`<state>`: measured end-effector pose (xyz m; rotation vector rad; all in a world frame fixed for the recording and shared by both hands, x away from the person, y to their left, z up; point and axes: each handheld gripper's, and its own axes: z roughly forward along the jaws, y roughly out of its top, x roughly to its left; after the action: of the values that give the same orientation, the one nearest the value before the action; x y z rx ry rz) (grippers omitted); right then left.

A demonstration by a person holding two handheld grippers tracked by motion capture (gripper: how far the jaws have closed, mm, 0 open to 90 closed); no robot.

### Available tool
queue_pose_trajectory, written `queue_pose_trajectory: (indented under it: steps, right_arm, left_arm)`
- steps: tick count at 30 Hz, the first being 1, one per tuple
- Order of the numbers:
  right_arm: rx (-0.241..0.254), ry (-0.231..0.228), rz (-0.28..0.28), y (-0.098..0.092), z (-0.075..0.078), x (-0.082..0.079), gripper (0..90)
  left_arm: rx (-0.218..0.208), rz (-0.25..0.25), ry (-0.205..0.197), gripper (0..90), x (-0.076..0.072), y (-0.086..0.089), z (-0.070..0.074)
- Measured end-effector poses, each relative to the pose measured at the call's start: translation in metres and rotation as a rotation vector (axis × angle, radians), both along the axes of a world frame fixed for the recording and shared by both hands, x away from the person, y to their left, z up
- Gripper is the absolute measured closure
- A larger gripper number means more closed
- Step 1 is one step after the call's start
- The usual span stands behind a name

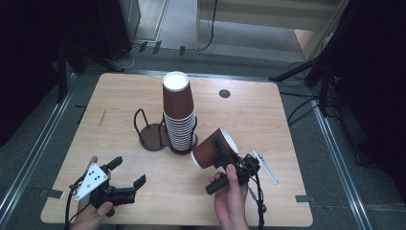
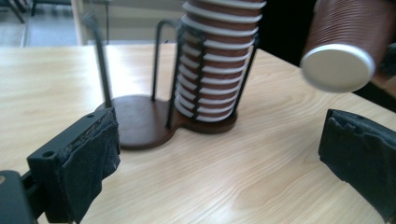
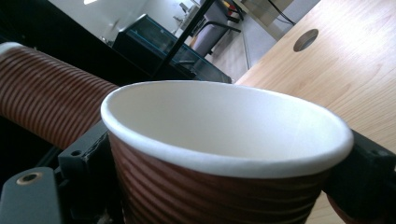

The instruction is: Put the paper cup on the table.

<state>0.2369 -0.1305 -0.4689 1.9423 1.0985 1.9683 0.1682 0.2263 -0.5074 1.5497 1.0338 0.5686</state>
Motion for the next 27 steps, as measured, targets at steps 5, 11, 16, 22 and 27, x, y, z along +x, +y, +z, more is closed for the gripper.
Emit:
queue_pose_trajectory:
  steps: [5, 11, 16, 22, 27]
  right_arm:
    - [-0.078, -0.021, -0.018, -0.007, -0.001, 0.001, 11.1]
    - [-0.14, -0.034, -0.049, -0.013, -0.008, 0.003, 11.1]
    - [-0.18, -0.037, -0.056, -0.016, -0.012, 0.006, 11.1]
    - [-0.23, -0.054, -0.076, -0.02, -0.016, 0.01, 11.0]
    - [-0.268, -0.055, -0.097, -0.026, -0.019, 0.014, 11.0]
  left_arm:
    - [-0.036, 0.071, 0.033, 0.0, 0.006, 0.019, -0.011]
    - [-0.036, 0.125, 0.048, 0.0, 0.013, 0.035, -0.02]
    - [-0.024, 0.165, 0.056, 0.0, 0.017, 0.049, -0.028]
    - [-0.035, 0.208, 0.06, 0.0, 0.023, 0.061, -0.034]
    - [-0.017, 0.229, 0.063, 0.0, 0.024, 0.07, -0.038]
